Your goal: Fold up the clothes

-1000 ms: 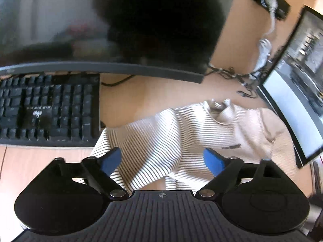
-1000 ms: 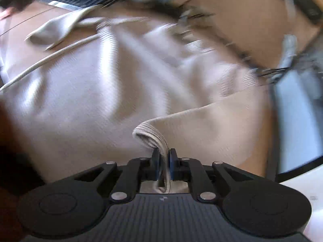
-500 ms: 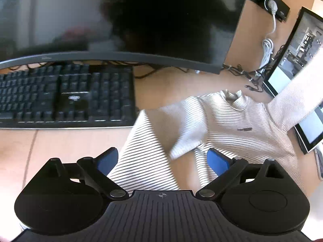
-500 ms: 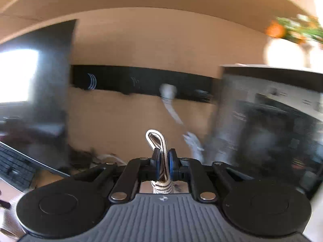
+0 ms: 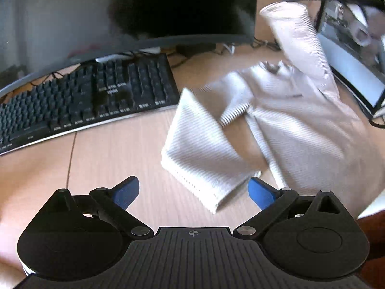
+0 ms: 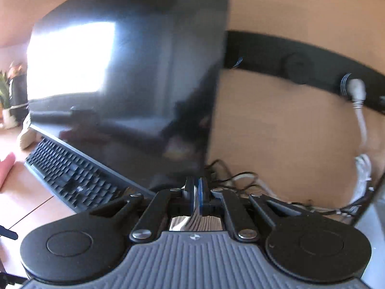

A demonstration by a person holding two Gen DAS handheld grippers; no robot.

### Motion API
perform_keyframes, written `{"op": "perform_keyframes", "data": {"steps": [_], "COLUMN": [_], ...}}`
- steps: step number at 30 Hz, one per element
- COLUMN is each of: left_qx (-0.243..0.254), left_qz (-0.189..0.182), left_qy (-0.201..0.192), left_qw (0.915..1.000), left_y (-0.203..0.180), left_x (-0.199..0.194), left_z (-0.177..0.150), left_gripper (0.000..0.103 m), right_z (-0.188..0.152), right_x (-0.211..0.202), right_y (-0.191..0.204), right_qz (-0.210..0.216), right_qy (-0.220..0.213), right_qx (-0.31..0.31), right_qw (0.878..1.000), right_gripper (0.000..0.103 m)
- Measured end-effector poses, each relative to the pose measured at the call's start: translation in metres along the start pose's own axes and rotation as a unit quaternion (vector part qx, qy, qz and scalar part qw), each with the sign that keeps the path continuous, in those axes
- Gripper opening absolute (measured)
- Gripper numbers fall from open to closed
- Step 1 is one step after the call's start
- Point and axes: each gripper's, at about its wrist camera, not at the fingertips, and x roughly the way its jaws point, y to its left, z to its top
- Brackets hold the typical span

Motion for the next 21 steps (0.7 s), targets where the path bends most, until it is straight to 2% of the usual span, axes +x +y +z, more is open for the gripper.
{"op": "perform_keyframes", "data": {"steps": [1, 4, 6, 7, 9, 10, 11, 12, 13, 15, 16, 17, 18, 19, 20, 21], "left_qx": [0.007, 0.033, 0.062, 0.078, 0.108, 0.122, 0.137, 0.150, 0.160, 0.170, 0.169, 0.151, 0.122, 0.094, 0.061, 0.026], "left_qz": [0.002, 0.008, 0.010, 0.009, 0.008, 0.009, 0.010, 0.013, 0.020, 0.039, 0.044, 0.038, 0.025, 0.012, -0.004, -0.021], "left_qy": [0.003, 0.011, 0.008, 0.006, 0.007, 0.010, 0.013, 0.019, 0.026, 0.040, 0.045, 0.046, 0.047, 0.048, 0.046, 0.043], "left_qw": [1.0000, 0.9994, 0.9980, 0.9969, 0.9941, 0.9924, 0.9905, 0.9883, 0.9866, 0.9838, 0.9836, 0.9868, 0.9911, 0.9943, 0.9970, 0.9985], "left_y": [-0.002, -0.010, -0.018, -0.022, -0.029, -0.031, -0.034, -0.036, -0.036, -0.037, -0.037, -0.033, -0.029, -0.024, -0.019, -0.013], "left_x": [0.002, 0.007, 0.011, 0.013, 0.019, 0.023, 0.026, 0.031, 0.037, 0.047, 0.051, 0.053, 0.052, 0.052, 0.050, 0.048], "left_z": [-0.001, -0.005, -0.005, -0.004, -0.002, -0.002, -0.001, -0.001, 0.000, 0.000, 0.002, 0.007, 0.013, 0.019, 0.026, 0.034], "left_gripper": [0.100, 0.100, 0.100, 0.100, 0.100, 0.100, 0.097, 0.089, 0.084, 0.063, 0.055, 0.032, 0.013, 0.013, 0.013, 0.013], "right_z": [-0.001, -0.004, -0.008, -0.010, -0.019, -0.026, -0.035, -0.045, -0.057, -0.079, -0.090, -0.096, -0.101, -0.106, -0.109, -0.111], "right_x": [0.003, 0.009, 0.007, 0.006, -0.002, -0.005, -0.008, -0.012, -0.015, -0.018, -0.019, -0.020, -0.020, -0.021, -0.019, -0.016], "right_y": [0.001, 0.000, -0.011, -0.016, -0.032, -0.037, -0.042, -0.046, -0.050, -0.054, -0.053, -0.046, -0.037, -0.027, -0.017, -0.005], "right_qz": [0.002, 0.006, 0.003, 0.002, 0.001, 0.003, 0.009, 0.020, 0.037, 0.075, 0.091, 0.099, 0.103, 0.108, 0.123, 0.141], "right_qy": [0.002, 0.005, 0.005, 0.004, 0.012, 0.019, 0.028, 0.040, 0.054, 0.084, 0.097, 0.108, 0.118, 0.127, 0.140, 0.154], "right_qx": [0.003, 0.017, 0.032, 0.039, 0.057, 0.067, 0.082, 0.104, 0.133, 0.188, 0.207, 0.200, 0.184, 0.169, 0.157, 0.145], "right_qw": [1.000, 1.000, 0.999, 0.999, 0.998, 0.998, 0.996, 0.994, 0.989, 0.976, 0.969, 0.969, 0.970, 0.971, 0.970, 0.967], "right_gripper": [0.004, 0.017, 0.040, 0.044, 0.064, 0.070, 0.080, 0.083, 0.083, 0.083, 0.083, 0.082, 0.070, 0.057, 0.034, 0.031]}}
